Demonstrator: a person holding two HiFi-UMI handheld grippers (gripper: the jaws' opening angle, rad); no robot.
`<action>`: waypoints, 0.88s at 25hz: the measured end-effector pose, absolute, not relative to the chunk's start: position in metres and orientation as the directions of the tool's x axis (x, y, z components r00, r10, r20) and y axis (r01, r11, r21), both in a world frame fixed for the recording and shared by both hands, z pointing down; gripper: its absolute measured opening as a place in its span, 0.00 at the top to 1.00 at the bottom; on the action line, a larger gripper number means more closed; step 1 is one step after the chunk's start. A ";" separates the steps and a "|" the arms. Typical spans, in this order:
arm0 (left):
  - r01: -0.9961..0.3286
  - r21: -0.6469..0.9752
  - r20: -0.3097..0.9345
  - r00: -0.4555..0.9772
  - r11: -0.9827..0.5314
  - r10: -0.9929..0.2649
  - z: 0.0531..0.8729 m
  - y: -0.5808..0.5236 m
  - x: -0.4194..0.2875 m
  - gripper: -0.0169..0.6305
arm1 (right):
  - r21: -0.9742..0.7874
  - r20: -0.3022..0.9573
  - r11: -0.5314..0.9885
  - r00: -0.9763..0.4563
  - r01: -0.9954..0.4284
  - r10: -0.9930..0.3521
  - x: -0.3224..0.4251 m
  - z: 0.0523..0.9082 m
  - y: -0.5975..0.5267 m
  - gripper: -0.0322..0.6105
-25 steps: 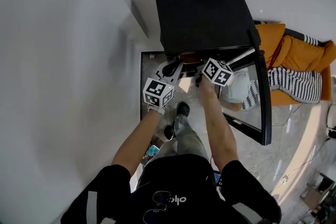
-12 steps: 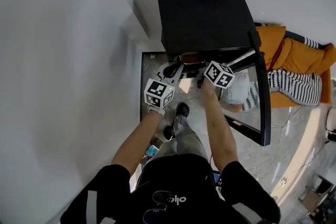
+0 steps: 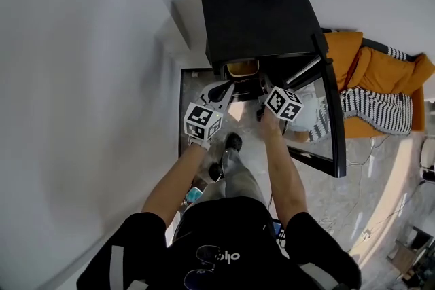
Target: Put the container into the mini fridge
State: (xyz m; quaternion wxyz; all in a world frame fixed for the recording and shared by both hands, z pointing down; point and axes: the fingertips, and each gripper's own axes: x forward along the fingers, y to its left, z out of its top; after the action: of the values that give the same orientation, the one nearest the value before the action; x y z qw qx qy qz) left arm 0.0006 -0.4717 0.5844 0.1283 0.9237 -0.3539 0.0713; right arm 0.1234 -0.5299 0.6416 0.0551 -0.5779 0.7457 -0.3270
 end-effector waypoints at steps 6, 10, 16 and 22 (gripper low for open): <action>-0.673 0.184 0.214 0.739 -0.716 -0.639 0.578 -0.436 -0.002 0.96 | -0.501 0.307 0.148 -0.335 -0.852 -0.891 0.124 0.632 -0.483 0.77; -0.673 0.179 0.209 0.738 -0.717 -0.641 0.572 -0.409 -0.006 0.96 | -0.449 0.321 0.179 -0.344 -0.876 -0.882 0.118 0.624 -0.445 0.85; -0.675 0.170 0.196 0.737 -0.718 -0.647 0.562 -0.365 -0.016 0.96 | -0.398 0.327 0.219 -0.361 -0.891 -0.873 0.109 0.611 -0.389 0.93; -0.672 0.164 0.194 0.740 -0.722 -0.644 0.559 -0.316 -0.024 0.96 | -0.324 0.334 0.282 -0.388 -0.903 -0.859 0.097 0.599 -0.330 0.94</action>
State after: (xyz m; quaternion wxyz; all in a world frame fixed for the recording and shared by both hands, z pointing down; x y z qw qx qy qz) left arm -0.0242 -0.3156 0.5592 0.1121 0.9259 -0.3553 0.0618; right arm 0.0973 -0.3302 0.5992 -0.0470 -0.5513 0.7991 -0.2350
